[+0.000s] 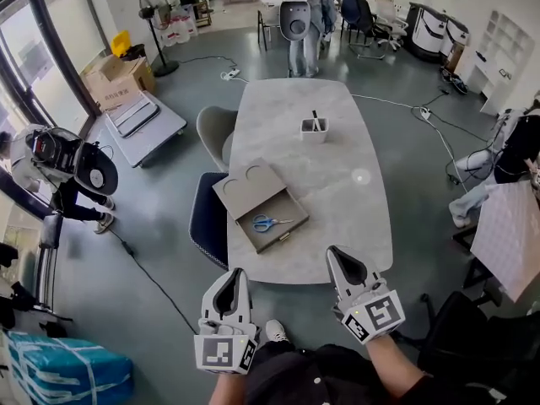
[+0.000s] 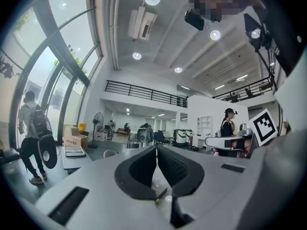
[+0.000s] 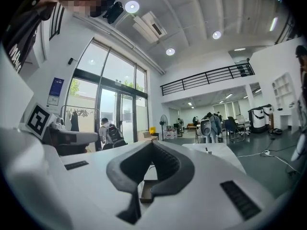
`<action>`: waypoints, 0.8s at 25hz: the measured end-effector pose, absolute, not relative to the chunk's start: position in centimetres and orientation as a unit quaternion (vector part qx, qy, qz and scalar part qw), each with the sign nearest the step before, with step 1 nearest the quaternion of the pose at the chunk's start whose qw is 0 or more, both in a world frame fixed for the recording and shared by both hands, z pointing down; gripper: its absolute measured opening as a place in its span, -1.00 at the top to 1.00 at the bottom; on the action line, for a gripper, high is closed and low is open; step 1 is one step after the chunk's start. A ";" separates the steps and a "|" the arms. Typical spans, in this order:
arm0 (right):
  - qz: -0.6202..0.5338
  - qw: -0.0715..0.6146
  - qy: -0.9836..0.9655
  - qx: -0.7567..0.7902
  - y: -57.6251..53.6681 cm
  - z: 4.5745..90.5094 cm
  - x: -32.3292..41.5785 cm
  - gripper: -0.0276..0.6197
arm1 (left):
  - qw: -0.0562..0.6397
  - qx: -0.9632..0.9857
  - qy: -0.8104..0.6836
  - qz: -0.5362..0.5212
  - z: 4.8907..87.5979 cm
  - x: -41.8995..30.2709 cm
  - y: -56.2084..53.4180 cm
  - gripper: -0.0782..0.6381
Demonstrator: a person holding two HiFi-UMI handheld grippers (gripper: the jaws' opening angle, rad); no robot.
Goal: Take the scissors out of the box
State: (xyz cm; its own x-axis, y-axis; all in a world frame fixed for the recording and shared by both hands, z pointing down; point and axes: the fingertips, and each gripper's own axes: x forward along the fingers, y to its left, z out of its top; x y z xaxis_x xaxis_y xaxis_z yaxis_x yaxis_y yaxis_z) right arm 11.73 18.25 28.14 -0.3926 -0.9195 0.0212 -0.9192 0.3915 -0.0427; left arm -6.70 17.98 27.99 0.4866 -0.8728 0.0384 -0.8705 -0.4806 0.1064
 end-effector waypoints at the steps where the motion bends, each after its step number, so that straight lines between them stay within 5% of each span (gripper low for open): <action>1: -0.025 0.003 0.833 -0.552 17.7 28.3 11.4 0.93 | 0.057 0.862 -0.503 -0.012 28.0 -6.7 17.4 0.73; 20: -0.044 -0.021 0.817 -0.575 10.9 30.6 9.6 0.92 | 0.078 0.886 -0.457 -0.006 29.9 -7.4 9.8 0.73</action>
